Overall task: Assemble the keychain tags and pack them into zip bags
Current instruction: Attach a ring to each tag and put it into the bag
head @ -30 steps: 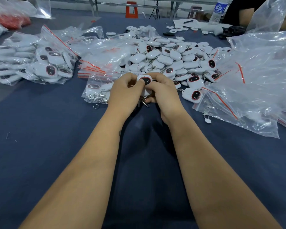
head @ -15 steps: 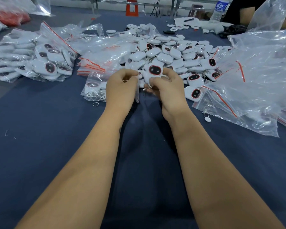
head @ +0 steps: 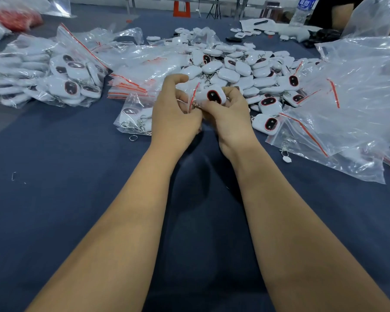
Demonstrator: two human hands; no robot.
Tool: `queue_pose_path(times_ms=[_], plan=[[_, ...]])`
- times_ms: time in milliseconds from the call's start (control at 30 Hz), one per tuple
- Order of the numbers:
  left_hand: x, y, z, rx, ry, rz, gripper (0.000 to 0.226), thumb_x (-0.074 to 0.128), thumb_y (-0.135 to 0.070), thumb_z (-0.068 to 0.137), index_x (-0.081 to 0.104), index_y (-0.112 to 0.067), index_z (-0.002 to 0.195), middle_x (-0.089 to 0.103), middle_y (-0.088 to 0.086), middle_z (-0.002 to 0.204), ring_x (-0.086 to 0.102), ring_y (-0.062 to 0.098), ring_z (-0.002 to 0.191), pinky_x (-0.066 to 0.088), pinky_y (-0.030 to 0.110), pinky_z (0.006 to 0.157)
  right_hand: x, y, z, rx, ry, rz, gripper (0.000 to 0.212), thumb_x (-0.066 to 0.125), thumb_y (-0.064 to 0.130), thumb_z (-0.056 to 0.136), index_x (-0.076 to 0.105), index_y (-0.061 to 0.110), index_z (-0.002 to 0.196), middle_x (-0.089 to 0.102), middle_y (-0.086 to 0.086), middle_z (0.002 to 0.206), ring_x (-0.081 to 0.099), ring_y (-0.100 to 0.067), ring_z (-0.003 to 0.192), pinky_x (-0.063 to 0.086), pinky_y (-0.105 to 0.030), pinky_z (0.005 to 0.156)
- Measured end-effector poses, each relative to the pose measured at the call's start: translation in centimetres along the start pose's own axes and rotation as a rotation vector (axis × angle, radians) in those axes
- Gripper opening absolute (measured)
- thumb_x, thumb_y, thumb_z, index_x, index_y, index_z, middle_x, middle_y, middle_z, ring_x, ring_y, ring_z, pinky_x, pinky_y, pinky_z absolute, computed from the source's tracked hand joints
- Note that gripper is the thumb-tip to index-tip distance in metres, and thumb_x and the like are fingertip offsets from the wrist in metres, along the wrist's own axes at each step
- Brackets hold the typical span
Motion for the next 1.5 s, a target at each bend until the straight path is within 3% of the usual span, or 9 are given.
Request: queue_pose_path(times_ms=[200, 333, 600, 800, 967, 1133, 1200, 1400, 1500], plan=[[-0.3, -0.9, -0.3, 0.113, -0.107, -0.070, 0.035, 0.057, -0.006, 0.070, 0.057, -0.031, 0.096, 0.054, -0.012, 0.083, 0.048, -0.002, 0.068, 0.053, 0.028, 0.063, 0.6, 0.0, -0.5, -0.199, 0.047, -0.566, 0.025, 0.065, 0.004, 0.083, 0.067, 0.027, 0.073, 0.059, -0.003, 0.076, 0.058, -0.006, 0.072, 0.045, -0.015, 0.062], [-0.5, -0.8, -0.2, 0.141, -0.165, -0.052, 0.036, 0.053, 0.000, 0.071, 0.059, -0.025, 0.095, 0.057, -0.011, 0.088, 0.050, 0.001, 0.074, 0.049, 0.023, 0.069, 1.1, -0.6, -0.1, -0.206, 0.102, -0.969, 0.022, 0.055, 0.025, 0.095, 0.074, 0.023, 0.105, 0.043, -0.001, 0.106, 0.044, -0.024, 0.115, 0.038, -0.036, 0.102], [-0.4, -0.5, -0.1, 0.181, -0.208, 0.016, 0.025, 0.055, -0.008, 0.074, 0.057, -0.024, 0.093, 0.061, -0.002, 0.095, 0.053, -0.001, 0.078, 0.047, 0.019, 0.074, 0.8, -0.2, -0.1, -0.185, -0.001, -0.763, 0.019, 0.055, 0.005, 0.085, 0.072, 0.012, 0.088, 0.062, -0.013, 0.108, 0.054, -0.016, 0.089, 0.038, -0.015, 0.068], [0.9, 0.9, 0.2, 0.087, 0.104, 0.340, 0.018, 0.060, -0.011, 0.082, 0.062, -0.026, 0.092, 0.061, -0.002, 0.093, 0.059, 0.018, 0.085, 0.051, 0.037, 0.078, -0.9, 0.4, -0.1, -0.189, -0.230, -0.897, 0.035, 0.048, -0.001, 0.082, 0.062, 0.011, 0.112, 0.059, -0.009, 0.118, 0.053, -0.026, 0.110, 0.042, -0.040, 0.096], [0.0, 1.1, 0.4, 0.125, 0.078, 0.627, 0.028, 0.054, -0.008, 0.083, 0.061, -0.024, 0.105, 0.054, 0.001, 0.106, 0.053, 0.023, 0.094, 0.031, 0.030, 0.067, -0.8, 0.1, -0.2, -0.137, -0.132, -1.072, 0.049, 0.050, 0.004, 0.083, 0.056, 0.016, 0.130, 0.056, -0.008, 0.126, 0.051, -0.028, 0.118, 0.041, -0.041, 0.101], [-5.2, 2.0, 2.2, 0.075, -0.013, 0.784, 0.019, 0.056, -0.019, 0.091, 0.059, -0.023, 0.109, 0.057, 0.007, 0.110, 0.053, 0.029, 0.102, 0.030, 0.034, 0.068, 0.3, -0.5, 0.4, -0.082, -0.064, -1.426, 0.046, 0.048, 0.023, 0.091, 0.045, 0.024, 0.138, 0.044, -0.010, 0.135, 0.034, -0.031, 0.129, 0.032, -0.044, 0.097], [-7.5, 2.0, 3.0, 0.023, -0.114, 0.759, 0.015, 0.058, -0.026, 0.091, 0.061, -0.024, 0.105, 0.061, 0.006, 0.106, 0.055, 0.028, 0.097, 0.032, 0.033, 0.066, 0.9, -0.5, 0.8, -0.048, -0.056, -1.494, 0.041, 0.046, 0.022, 0.092, 0.045, 0.020, 0.133, 0.041, -0.011, 0.135, 0.032, -0.032, 0.130, 0.030, -0.047, 0.095], [-5.9, 0.6, 3.4, -0.107, -0.222, 0.381, 0.030, 0.050, -0.006, 0.073, 0.059, -0.024, 0.095, 0.060, -0.005, 0.086, 0.056, 0.019, 0.081, 0.040, 0.030, 0.065, 1.2, -1.0, 1.0, -0.071, -0.203, -1.379, 0.024, 0.044, 0.029, 0.097, 0.058, 0.019, 0.113, 0.053, -0.007, 0.123, 0.038, -0.031, 0.124, 0.029, -0.043, 0.093], [-3.8, 1.2, 2.6, -0.112, -0.185, 0.252, 0.029, 0.048, -0.001, 0.077, 0.057, -0.022, 0.094, 0.055, -0.001, 0.085, 0.051, 0.017, 0.074, 0.041, 0.028, 0.064, 1.0, -0.9, 0.7, -0.121, -0.181, -1.094, 0.016, 0.047, 0.030, 0.097, 0.054, 0.021, 0.086, 0.058, 0.001, 0.092, 0.052, -0.021, 0.092, 0.034, -0.035, 0.082]])
Point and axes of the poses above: each hand's wrist, its own z-axis towards the middle knuckle, its own x-axis out of the palm, y = z × x, the point moved 2 cm from there along z, towards the middle knuckle
